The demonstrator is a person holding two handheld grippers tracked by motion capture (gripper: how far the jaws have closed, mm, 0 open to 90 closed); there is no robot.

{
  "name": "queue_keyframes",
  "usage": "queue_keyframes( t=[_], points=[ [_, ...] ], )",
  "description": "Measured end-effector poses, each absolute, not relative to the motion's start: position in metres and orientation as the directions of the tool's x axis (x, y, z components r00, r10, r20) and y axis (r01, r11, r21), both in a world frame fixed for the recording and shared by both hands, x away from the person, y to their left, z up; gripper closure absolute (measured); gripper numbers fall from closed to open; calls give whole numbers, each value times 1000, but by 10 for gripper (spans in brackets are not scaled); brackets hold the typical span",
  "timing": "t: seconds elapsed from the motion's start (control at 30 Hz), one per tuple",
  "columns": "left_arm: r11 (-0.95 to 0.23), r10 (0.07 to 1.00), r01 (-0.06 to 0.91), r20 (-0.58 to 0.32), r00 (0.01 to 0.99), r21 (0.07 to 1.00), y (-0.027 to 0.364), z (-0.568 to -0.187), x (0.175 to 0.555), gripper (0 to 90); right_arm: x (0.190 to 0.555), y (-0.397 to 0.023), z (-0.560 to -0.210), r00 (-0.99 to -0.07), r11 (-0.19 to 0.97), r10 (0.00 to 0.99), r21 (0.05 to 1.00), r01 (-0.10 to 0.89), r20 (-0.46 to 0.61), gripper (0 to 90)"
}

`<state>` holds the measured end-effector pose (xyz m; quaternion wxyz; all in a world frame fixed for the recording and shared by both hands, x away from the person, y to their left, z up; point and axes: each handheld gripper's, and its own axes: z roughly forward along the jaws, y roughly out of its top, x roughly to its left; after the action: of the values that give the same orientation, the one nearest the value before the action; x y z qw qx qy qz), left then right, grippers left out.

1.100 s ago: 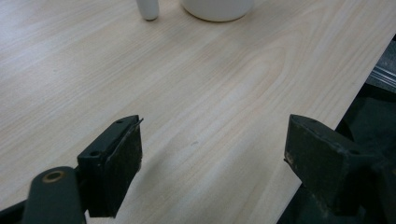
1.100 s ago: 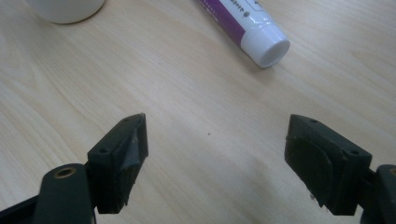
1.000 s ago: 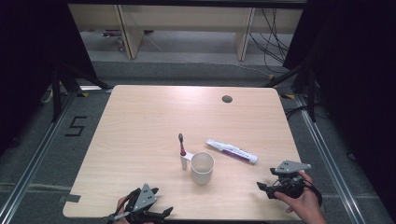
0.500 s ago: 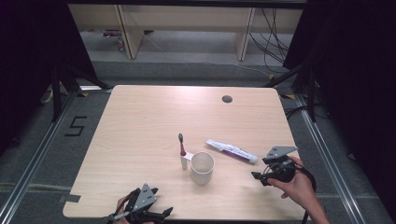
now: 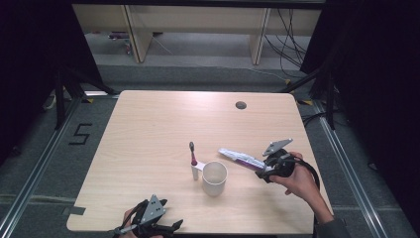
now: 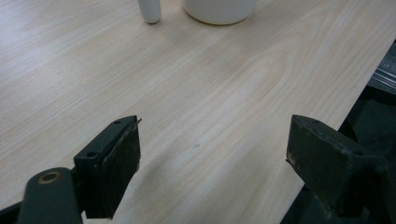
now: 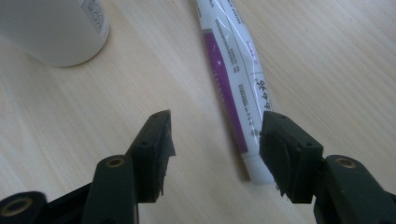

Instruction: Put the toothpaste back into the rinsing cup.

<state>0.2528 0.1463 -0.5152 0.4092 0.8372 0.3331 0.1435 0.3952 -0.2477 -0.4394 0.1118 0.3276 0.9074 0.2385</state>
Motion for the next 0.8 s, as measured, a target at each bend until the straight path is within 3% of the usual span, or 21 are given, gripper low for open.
queue_keyframes(
  t=[0.8],
  points=[
    [-448, 671, 435, -28, 741, 781, 147, -515, 253, 173, 455, -212, -452, -791, 742, 608, 407, 532, -74, 495]
  ],
)
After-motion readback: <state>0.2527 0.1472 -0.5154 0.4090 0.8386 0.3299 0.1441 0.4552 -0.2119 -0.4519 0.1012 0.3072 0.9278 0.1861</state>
